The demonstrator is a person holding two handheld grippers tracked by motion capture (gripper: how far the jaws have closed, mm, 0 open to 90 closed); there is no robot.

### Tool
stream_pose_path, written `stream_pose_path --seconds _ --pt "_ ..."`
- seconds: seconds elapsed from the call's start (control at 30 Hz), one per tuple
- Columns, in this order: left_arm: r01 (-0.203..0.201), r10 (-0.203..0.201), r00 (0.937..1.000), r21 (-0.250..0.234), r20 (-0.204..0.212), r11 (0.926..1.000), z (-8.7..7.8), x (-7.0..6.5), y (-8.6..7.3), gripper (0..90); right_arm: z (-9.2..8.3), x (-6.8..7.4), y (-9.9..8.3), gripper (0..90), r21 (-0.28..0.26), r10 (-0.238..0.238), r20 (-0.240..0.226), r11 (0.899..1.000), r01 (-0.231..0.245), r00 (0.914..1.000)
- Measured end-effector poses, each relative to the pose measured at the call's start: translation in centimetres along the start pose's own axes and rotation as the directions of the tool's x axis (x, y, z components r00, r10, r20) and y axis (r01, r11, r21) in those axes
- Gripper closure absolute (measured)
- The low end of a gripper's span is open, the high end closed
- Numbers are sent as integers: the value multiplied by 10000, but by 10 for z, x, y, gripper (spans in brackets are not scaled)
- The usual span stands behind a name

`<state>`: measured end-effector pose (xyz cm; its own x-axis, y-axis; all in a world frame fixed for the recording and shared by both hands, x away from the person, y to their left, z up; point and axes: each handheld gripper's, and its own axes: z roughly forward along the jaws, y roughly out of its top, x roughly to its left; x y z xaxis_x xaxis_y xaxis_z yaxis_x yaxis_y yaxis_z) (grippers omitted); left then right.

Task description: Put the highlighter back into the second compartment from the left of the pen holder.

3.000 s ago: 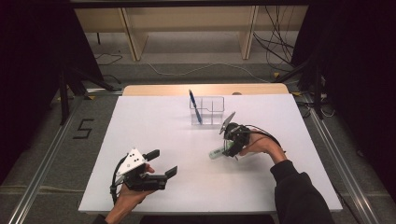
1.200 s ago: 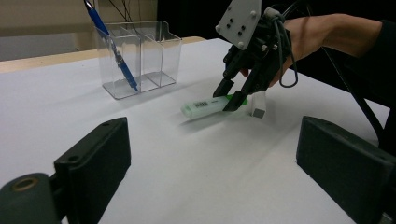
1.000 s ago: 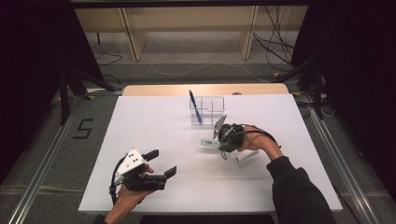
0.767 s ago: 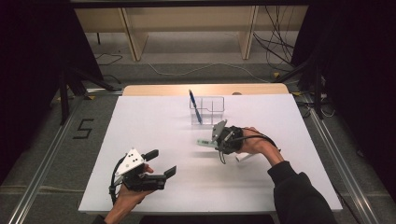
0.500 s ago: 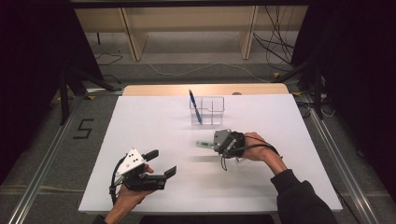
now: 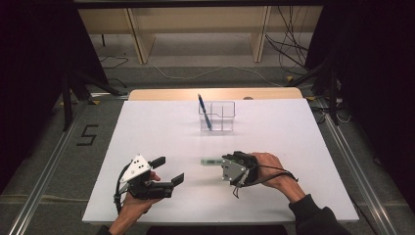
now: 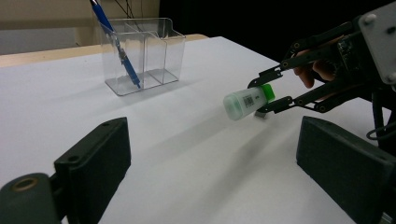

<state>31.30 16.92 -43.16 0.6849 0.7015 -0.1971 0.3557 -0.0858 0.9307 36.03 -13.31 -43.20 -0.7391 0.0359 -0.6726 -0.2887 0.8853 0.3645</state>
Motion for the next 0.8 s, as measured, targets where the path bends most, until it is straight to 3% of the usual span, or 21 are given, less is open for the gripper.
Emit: stream_pose_path --seconds 0.17,0.3,0.4,0.53,0.6,0.63,0.8 --pt "69 -77 9997 376 210 9993 3 0 3 98 -5 11 3 673 -26 -513 417 9987 515 9978" --pt "-16 -46 9985 1144 544 9934 9 -2 11 106 -10 21 6 673 -32 -1013 803 9948 1019 9916" --pt "-229 94 9970 1776 765 9838 16 -5 17 121 -11 26 7 673 3 -1769 1216 9840 1782 9767" --pt "-466 270 9959 2353 858 9708 28 -10 25 124 -15 32 10 673 42 -2300 1544 9727 2322 9609" --pt "-628 390 9950 2723 920 9602 32 -11 29 136 -15 35 11 673 45 -2489 1656 9678 2516 9543" --pt "-700 468 9950 2803 887 9574 34 -12 30 140 -15 36 11 673 18 -2667 1815 9626 2709 9465" --pt "-862 511 9927 3458 1093 9343 42 -11 37 152 -15 40 12 673 128 -3071 1973 9504 3108 9310"
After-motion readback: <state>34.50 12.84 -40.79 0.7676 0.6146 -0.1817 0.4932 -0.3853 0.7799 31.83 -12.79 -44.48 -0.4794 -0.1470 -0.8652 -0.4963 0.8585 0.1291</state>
